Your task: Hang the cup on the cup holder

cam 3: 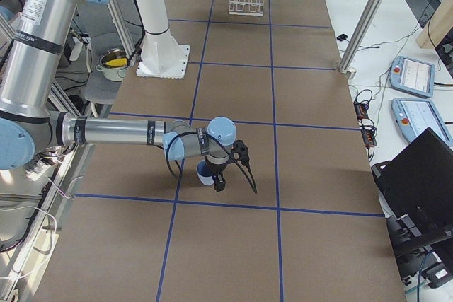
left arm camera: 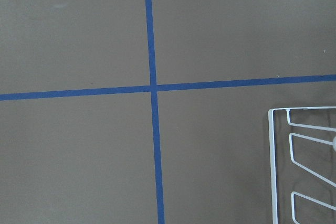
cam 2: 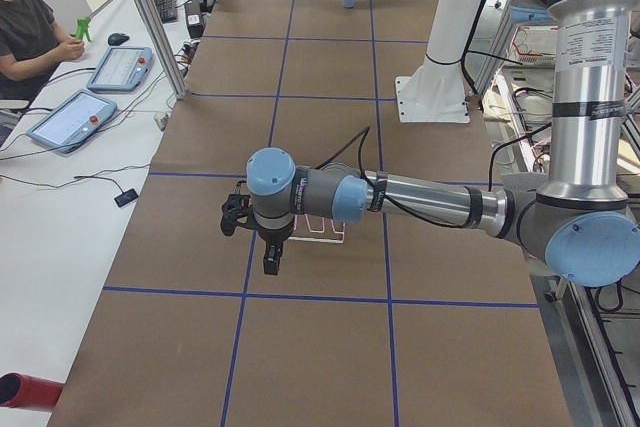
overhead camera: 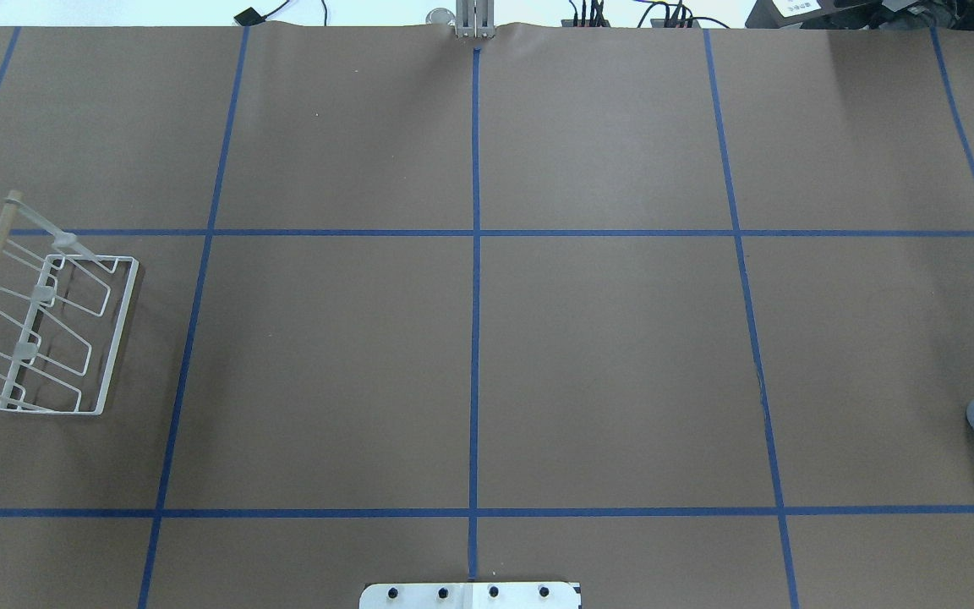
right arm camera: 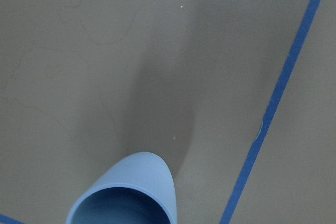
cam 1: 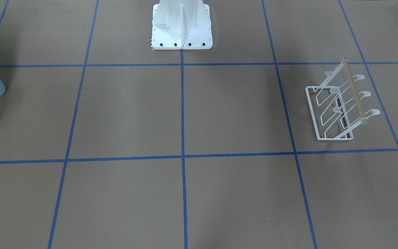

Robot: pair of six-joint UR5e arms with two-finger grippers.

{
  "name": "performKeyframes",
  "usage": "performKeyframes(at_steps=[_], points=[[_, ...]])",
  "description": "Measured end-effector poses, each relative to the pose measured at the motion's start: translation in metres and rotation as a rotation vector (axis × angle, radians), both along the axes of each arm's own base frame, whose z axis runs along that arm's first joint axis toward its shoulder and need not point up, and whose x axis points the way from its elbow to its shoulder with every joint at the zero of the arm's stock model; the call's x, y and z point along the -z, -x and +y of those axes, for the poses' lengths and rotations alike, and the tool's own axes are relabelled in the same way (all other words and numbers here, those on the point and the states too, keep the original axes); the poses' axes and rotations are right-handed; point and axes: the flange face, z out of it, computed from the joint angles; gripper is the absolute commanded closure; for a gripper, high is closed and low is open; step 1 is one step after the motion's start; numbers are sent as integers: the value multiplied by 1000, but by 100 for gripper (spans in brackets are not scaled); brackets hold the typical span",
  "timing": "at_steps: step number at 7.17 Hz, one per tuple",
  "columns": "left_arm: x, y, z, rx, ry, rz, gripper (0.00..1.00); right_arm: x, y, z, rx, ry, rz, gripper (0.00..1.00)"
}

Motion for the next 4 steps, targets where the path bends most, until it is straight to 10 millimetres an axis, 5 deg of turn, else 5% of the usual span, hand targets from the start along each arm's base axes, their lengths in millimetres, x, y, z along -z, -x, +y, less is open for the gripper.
performKeyframes(at_steps=[2,4], points=[[0,0,0,0,2,-1,2,-9,1,3,4,16,5,11],[-1,0,0,0,4,0,2,-14,3,4,15,21,-8,10]])
